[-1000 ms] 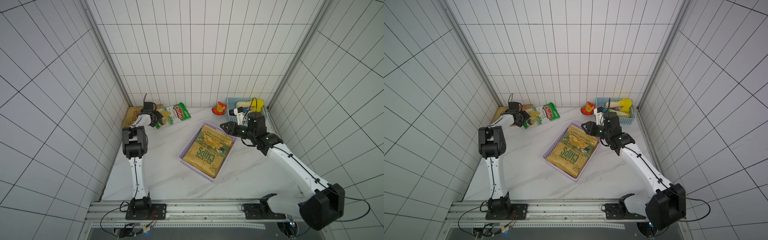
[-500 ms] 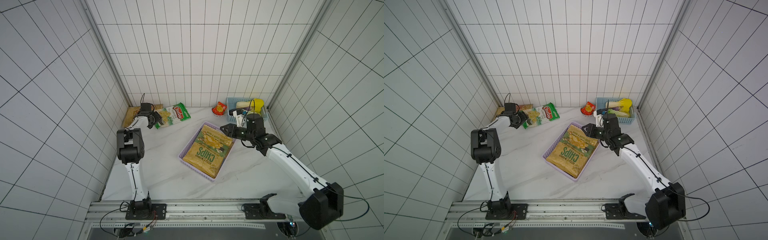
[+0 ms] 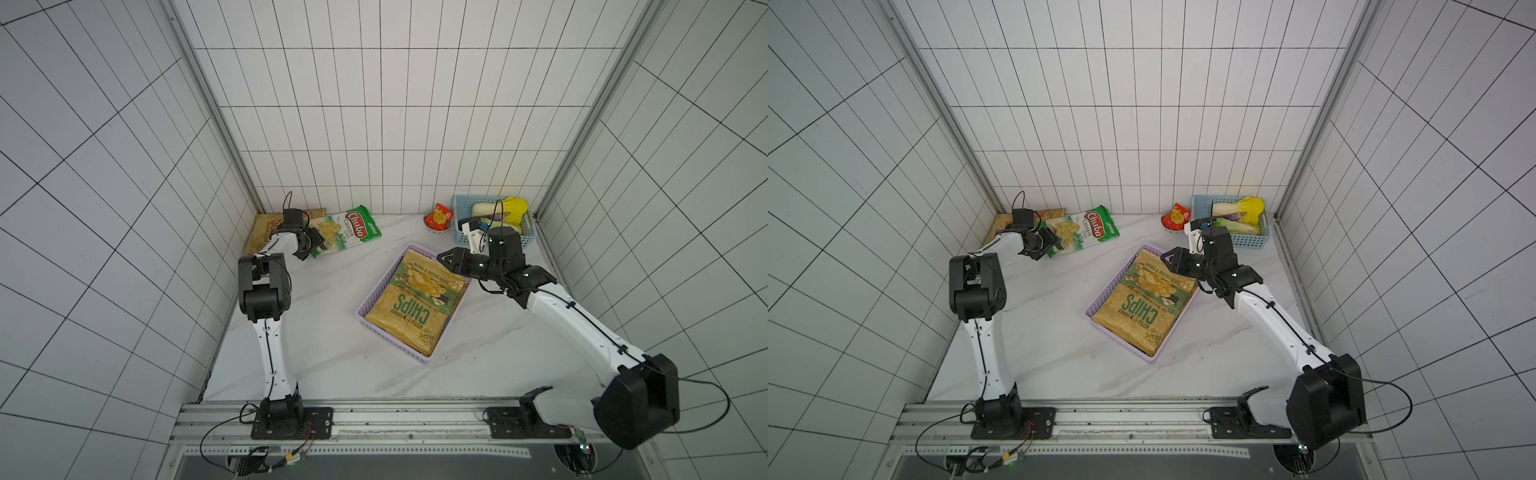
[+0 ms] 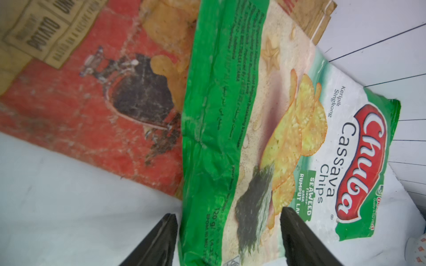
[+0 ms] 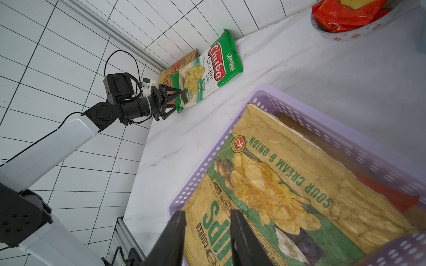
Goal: Put the potato chips into the basket
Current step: Pick up the potato chip from the center of the board.
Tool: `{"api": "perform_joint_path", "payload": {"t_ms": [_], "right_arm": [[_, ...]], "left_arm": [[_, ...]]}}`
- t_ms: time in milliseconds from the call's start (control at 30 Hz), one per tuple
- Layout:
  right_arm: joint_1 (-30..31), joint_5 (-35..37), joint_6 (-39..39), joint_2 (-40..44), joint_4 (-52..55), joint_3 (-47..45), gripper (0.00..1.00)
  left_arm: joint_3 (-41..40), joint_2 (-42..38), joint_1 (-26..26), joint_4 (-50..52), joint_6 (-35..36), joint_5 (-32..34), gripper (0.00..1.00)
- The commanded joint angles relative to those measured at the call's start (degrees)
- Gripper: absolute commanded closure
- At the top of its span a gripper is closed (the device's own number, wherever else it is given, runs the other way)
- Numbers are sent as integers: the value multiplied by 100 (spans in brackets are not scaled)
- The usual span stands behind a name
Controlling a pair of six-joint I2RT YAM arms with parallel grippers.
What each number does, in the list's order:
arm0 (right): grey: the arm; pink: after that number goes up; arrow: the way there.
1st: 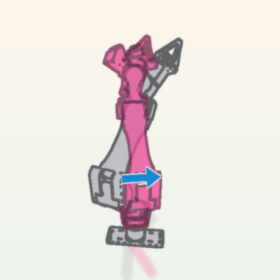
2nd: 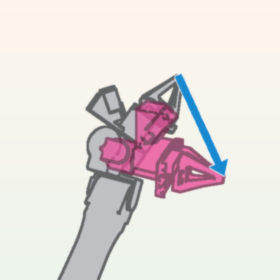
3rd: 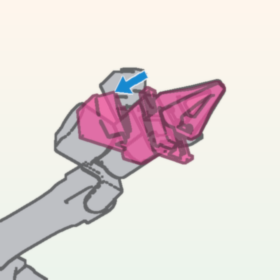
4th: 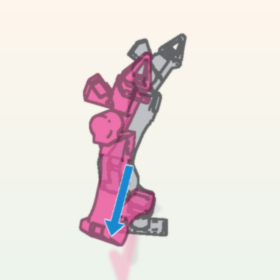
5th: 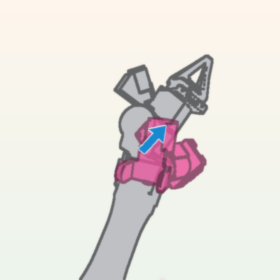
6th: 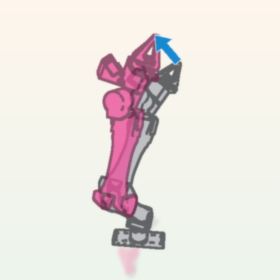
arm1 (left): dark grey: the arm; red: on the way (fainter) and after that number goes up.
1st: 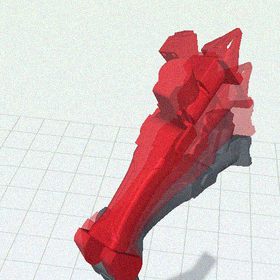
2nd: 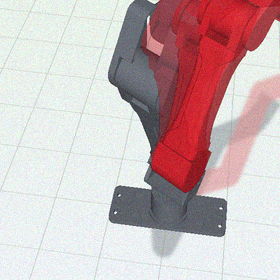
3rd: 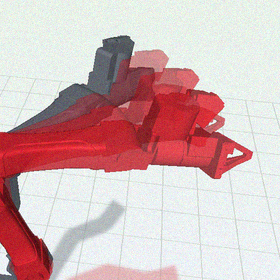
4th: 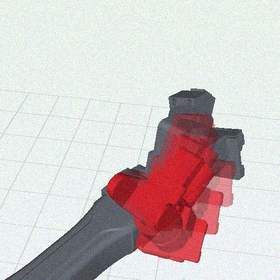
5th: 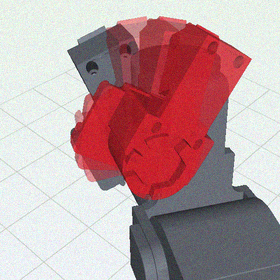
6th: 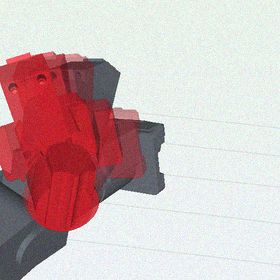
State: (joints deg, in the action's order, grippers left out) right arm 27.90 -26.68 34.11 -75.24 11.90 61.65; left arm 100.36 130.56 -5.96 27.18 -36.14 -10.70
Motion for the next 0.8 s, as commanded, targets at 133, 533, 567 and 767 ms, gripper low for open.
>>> {"api": "perform_joint_path", "payload": {"t_ms": [133, 533, 567, 767], "right_arm": [[51, -88, 30, 16, -141, 41, 64], [56, -147, 15, 87, -153, -26, 64], [56, -160, 4, 76, -152, -30, 64], [66, -274, 6, 16, -185, -56, 64]], "left_arm": [[309, 355, -3, 86, -57, -292, 48], [240, 140, -15, 42, -77, -554, 100], [177, 63, -13, 14, -71, -593, 100], [-272, -679, -33, -239, -20, -888, 100]]}}
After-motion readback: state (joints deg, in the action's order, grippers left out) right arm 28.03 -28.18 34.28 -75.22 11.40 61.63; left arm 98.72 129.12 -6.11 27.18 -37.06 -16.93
